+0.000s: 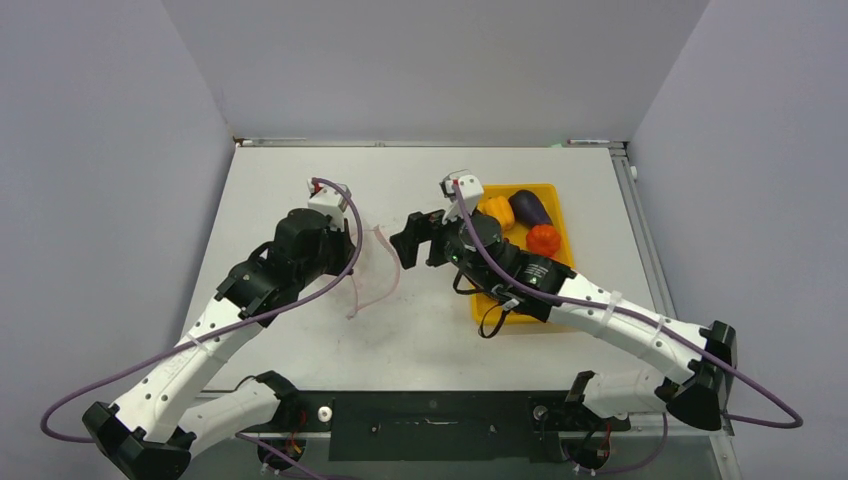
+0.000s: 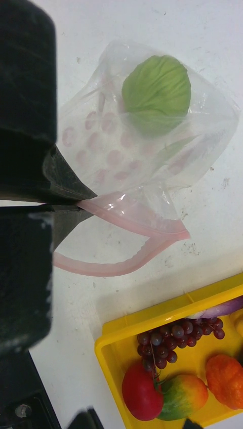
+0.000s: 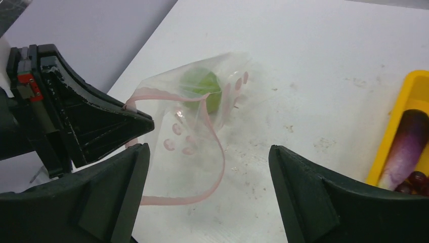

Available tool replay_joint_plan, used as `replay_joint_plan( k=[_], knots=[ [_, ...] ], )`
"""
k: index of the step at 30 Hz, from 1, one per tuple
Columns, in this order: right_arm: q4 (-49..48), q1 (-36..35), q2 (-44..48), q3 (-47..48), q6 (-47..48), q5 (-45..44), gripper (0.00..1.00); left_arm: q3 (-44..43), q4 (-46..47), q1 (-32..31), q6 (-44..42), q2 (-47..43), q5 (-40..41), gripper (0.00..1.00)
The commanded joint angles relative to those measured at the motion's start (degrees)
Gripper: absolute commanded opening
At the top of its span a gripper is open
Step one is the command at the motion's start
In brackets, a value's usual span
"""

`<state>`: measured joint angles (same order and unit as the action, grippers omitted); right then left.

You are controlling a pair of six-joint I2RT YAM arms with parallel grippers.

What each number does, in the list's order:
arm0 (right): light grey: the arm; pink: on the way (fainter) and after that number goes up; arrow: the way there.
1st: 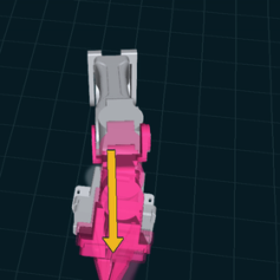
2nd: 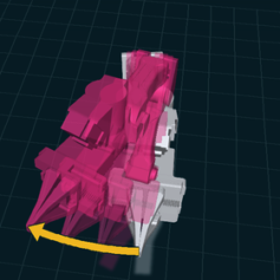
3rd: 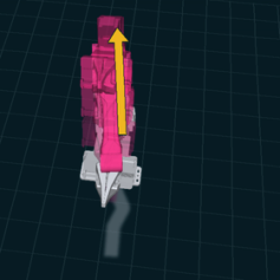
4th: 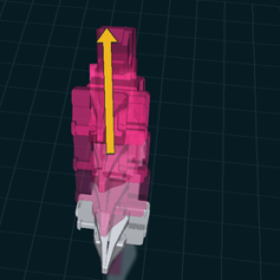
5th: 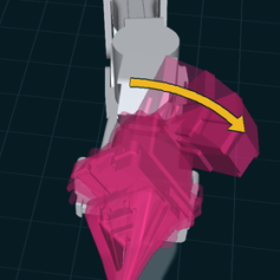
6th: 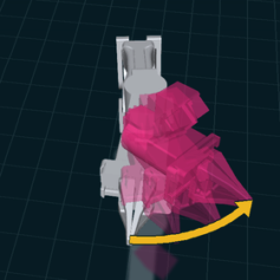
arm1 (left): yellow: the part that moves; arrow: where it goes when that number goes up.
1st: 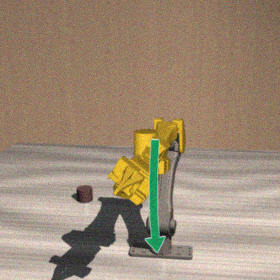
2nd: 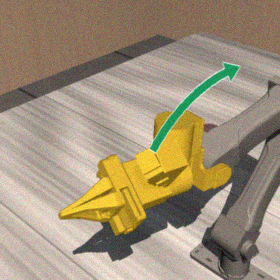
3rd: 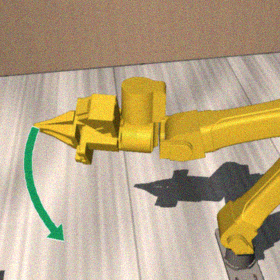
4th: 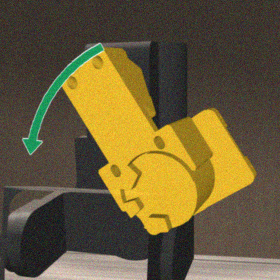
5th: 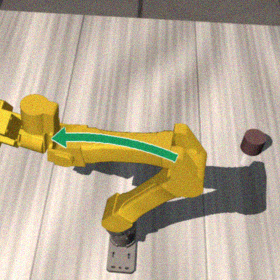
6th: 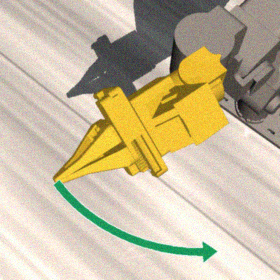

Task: Place the food in the zip-top bag and seal the zipper
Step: Place the fake vegetable in the zipper food storage bag, then pick up the fake vegetable from the bin.

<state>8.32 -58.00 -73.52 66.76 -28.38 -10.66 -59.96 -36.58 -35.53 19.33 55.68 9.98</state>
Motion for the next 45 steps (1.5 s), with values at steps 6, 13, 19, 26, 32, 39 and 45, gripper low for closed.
replay_joint_plan(
  k=[6, 13, 19, 26, 32, 39, 45],
  knots=[
    [7.99, 2.85, 8.16, -2.98, 3.92, -12.39, 0.90, -0.16, 2.96, 0.28, 0.45, -1.45, 1.27, 0.00],
    [13.47, 9.82, 10.29, -4.45, 5.38, -17.10, 0.90, -0.24, 2.94, 0.37, 0.18, -1.15, 0.83, 0.00],
    [16.66, 14.31, 9.20, -5.56, 6.29, -21.66, 0.97, -0.41, 2.66, 0.37, 0.09, -0.77, 0.66, 0.00],
    [16.31, 20.09, 6.29, -8.03, 5.31, -23.10, 1.00, -0.34, 2.80, 0.37, 0.01, -0.84, 0.59, 0.00],
    [16.64, 24.48, 1.29, -8.52, 2.38, -24.33, 0.94, -0.33, 2.69, 0.37, -0.08, -0.92, 0.61, 0.00],
    [15.98, 29.28, -4.48, -8.49, 0.00, -24.78, 0.92, -0.33, 2.65, 0.48, -0.09, -1.10, 0.50, 0.00],
    [16.47, 32.36, -9.15, -6.81, -1.20, -25.83, 0.90, -0.31, 2.77, 0.69, -0.03, -1.50, 0.15, 0.00]
  ],
)
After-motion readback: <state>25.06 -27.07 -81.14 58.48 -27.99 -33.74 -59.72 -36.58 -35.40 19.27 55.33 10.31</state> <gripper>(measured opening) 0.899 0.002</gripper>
